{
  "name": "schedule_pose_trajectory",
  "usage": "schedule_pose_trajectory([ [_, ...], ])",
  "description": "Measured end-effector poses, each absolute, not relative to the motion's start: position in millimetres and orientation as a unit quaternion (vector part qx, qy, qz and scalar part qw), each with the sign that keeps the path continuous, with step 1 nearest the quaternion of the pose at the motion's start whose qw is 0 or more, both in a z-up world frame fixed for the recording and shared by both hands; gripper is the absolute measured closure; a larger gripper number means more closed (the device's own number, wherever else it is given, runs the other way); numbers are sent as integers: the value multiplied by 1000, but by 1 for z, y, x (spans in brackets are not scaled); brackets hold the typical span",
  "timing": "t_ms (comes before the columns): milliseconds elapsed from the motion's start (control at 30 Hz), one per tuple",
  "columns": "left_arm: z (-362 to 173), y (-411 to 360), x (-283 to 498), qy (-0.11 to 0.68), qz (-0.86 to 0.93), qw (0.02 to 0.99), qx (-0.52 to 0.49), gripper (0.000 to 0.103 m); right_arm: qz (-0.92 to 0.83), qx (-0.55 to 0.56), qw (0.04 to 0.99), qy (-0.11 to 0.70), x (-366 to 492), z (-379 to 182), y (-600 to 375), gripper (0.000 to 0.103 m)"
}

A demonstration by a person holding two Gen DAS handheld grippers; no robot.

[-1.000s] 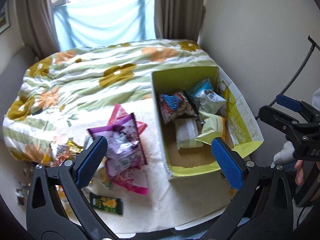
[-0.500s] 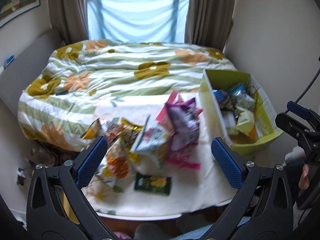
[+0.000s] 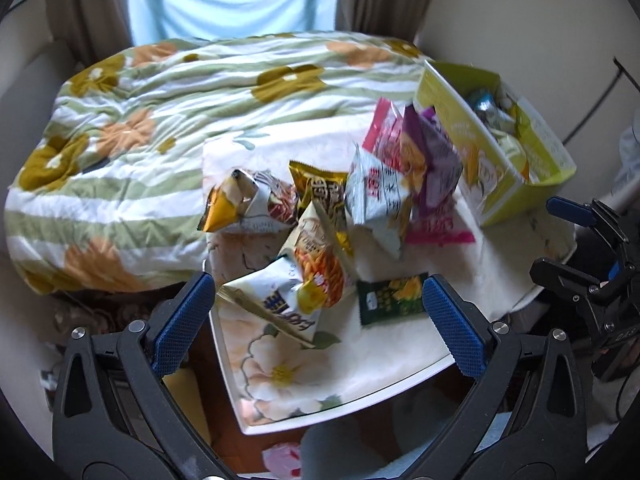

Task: Organize snacks
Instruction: 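Move both grippers back over the remaining snack bags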

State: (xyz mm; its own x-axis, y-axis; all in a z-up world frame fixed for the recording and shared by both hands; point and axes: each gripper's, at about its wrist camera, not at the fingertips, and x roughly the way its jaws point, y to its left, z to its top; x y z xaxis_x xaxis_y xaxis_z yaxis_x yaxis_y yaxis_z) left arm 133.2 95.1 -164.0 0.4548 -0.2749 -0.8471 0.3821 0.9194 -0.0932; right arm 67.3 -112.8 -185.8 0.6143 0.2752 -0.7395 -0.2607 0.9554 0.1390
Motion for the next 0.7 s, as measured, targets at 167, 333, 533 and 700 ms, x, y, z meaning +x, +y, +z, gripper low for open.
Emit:
schedule_pose_trajectory([
  [167,-192,97,149,489,-248,830,106,0,150,-13,888,435,70,-220,-93,1],
  [333,-216,85,171,508,-290,797,147,0,172,-39,867,466,79,-250,-83,1],
  [533,-256,70,188,545,-293,766,175,0,227,-96,840,482,92,-287,-70,1],
  [700,-284,62,198,570,-278,751,184,0,266,-156,813,493,103,-317,-63,1],
])
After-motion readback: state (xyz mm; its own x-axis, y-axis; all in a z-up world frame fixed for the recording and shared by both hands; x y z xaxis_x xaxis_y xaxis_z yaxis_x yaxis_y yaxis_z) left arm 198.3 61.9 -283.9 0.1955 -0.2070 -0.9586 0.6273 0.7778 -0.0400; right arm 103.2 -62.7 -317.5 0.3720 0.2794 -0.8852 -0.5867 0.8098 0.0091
